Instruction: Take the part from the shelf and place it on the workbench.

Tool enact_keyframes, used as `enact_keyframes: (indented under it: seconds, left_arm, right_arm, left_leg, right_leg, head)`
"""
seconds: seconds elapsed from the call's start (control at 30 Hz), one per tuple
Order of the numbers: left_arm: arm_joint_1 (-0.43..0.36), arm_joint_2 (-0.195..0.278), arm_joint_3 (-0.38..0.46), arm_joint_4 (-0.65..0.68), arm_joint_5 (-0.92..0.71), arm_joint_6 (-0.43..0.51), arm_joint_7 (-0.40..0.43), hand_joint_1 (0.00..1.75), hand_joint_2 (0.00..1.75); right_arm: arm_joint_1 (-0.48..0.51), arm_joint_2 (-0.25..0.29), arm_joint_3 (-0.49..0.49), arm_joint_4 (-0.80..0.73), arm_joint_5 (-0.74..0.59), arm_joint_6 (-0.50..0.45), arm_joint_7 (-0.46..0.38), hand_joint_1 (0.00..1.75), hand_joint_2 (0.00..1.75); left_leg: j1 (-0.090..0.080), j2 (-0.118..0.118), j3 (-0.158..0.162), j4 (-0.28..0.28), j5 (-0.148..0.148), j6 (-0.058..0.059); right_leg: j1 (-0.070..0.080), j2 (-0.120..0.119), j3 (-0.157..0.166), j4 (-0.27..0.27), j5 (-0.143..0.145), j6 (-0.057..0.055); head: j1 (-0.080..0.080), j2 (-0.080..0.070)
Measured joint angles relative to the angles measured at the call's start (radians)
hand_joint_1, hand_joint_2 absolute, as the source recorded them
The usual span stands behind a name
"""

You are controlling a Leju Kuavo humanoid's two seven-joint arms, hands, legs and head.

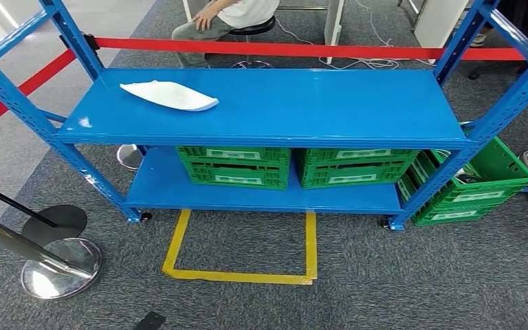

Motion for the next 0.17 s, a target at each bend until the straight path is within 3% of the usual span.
enact_keyframes:
  seconds: [0.17]
  left_arm:
    - [0.028,0.008,-0.074,-0.021,0.03,0.002,0.084,0.0,1.75]
  right_arm:
    - [0.031,-0.008,0.015,-0.003,-0.033,0.054,0.093,0.0,1.75]
  left_leg:
    - [0.0,0.0,0.001,0.0,-0.001,0.001]
  right_leg:
    - [0.0,0.0,0.001,0.0,-0.001,0.001]
  head:
    - [0.0,0.0]
